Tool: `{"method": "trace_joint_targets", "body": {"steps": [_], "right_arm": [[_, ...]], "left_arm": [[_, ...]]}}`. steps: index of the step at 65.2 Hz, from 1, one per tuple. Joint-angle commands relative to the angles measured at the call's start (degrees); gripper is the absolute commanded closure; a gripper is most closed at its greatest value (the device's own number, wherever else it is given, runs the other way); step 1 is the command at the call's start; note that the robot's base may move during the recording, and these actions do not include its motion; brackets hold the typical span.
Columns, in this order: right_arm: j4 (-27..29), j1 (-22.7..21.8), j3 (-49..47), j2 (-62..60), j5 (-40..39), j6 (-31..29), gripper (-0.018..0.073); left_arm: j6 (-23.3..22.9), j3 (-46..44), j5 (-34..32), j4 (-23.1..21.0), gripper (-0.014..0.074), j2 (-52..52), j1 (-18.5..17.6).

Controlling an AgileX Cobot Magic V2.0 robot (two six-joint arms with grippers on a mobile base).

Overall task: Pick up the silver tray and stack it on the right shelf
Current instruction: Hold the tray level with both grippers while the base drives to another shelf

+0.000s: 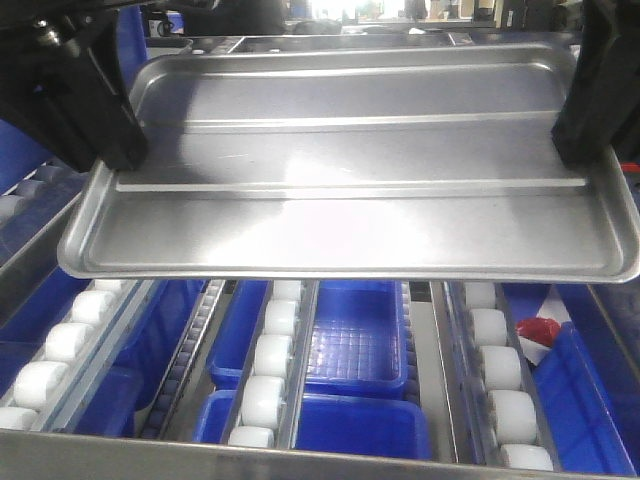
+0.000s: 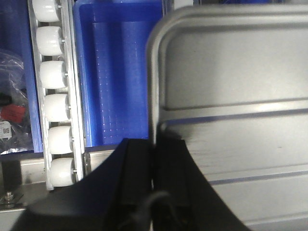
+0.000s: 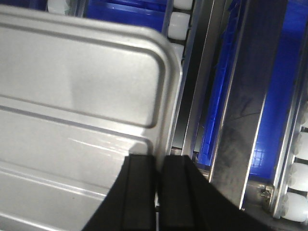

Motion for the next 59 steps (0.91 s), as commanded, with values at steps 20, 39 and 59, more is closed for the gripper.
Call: {"method": "trace_joint_targets", "body": {"steps": [20, 39, 59], "right_arm": [[-2.51, 0.22, -1.47, -1.52, -3.22, -1.13, 0.0502], [-2.51, 0.22, -1.47, -1.52, -3.22, -1.13, 0.0502], [-2.51, 0.22, -1.47, -1.52, -3.22, -1.13, 0.0502]], "left_arm": [[0.84, -1.88, -2.42, 1.09, 0.0691, -1.95, -0.73], [0.84, -1.88, -2.42, 1.09, 0.0691, -1.95, -0.73], [0.84, -1.88, -2.42, 1.09, 0.0691, -1.95, -0.73]]}}
